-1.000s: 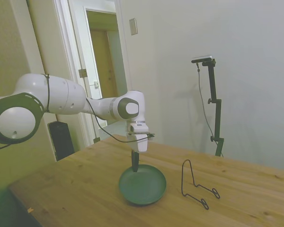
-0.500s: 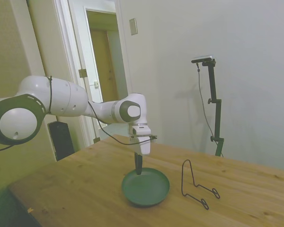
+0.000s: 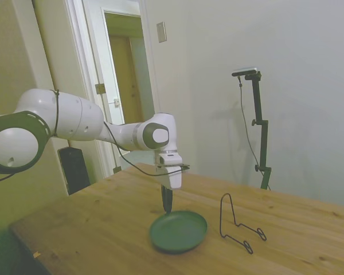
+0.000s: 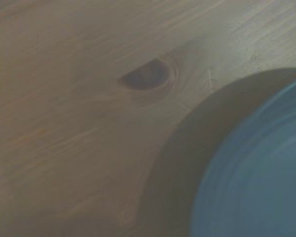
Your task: Unload the plate
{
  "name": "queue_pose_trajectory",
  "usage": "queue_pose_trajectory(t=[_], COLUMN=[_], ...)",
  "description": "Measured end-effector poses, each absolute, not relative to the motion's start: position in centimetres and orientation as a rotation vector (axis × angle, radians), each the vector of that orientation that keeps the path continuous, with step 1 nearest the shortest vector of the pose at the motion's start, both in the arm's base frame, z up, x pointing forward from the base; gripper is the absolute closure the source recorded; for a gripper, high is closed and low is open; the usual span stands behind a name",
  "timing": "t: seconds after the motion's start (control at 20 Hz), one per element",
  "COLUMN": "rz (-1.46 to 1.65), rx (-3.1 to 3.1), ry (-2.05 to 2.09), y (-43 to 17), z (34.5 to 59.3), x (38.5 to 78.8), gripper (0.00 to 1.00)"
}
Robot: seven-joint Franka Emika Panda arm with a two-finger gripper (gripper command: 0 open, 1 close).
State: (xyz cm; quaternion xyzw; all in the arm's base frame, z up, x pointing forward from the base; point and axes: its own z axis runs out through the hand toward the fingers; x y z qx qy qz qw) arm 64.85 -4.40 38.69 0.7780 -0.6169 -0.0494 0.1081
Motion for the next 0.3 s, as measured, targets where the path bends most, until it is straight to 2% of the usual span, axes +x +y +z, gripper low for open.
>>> queue_pose_trajectory(t=[0.15, 0.3], rz=[-0.086, -0.012], rx=[2.328, 2.378], ry=[-1.827, -1.84], y=[-4.5, -4.4], z=[41.0, 45.5], x=[64.4, 62.9], gripper=[0.0, 0.0])
